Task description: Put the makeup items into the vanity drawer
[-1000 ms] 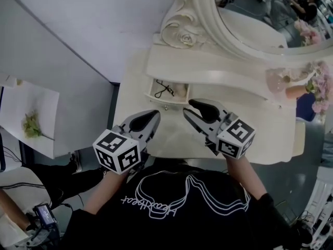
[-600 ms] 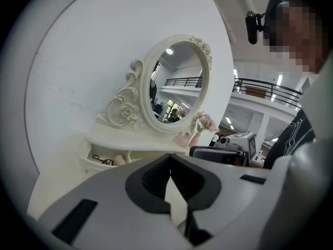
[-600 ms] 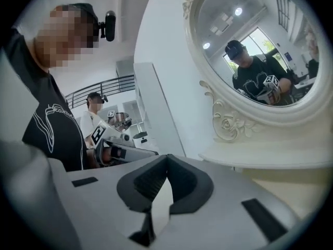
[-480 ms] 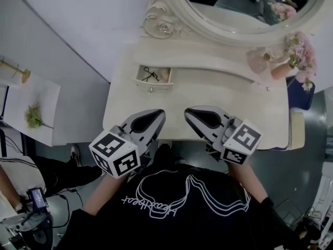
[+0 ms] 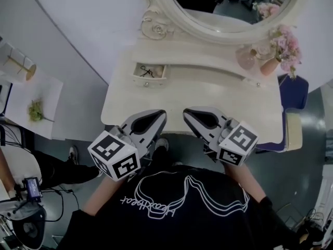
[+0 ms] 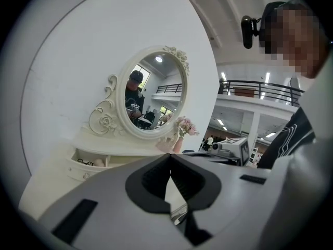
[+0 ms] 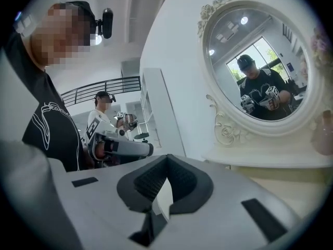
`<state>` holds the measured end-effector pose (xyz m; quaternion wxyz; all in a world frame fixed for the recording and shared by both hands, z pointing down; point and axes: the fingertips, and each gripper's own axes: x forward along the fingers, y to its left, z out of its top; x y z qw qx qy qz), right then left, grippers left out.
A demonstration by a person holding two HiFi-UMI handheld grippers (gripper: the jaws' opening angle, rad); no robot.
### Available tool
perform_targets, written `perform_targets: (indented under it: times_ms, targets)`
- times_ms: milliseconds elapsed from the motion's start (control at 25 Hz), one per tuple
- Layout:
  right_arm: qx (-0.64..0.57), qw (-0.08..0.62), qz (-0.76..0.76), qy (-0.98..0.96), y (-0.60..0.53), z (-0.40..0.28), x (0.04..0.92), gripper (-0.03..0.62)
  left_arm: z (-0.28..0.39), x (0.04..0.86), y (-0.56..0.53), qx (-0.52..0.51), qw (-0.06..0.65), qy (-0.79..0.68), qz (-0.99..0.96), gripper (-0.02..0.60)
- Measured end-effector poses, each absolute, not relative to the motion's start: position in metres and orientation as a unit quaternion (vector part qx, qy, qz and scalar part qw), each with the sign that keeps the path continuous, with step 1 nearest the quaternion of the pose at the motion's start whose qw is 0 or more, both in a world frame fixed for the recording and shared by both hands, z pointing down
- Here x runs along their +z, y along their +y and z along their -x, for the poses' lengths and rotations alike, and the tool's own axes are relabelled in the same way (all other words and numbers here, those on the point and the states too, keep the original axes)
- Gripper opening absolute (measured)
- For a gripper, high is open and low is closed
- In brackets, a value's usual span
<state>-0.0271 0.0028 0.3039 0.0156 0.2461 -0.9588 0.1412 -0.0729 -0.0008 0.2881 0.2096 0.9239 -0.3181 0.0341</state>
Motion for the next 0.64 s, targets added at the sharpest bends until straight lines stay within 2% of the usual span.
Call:
perform_targets:
  times_ms: [640]
  targets:
    - [0.12, 0.015, -0.242, -0.963, 0.017, 0.01, 0.283, 0.006, 0.054, 0.272, 0.015, 0.04, 0.189, -0.328, -0.925, 0.005]
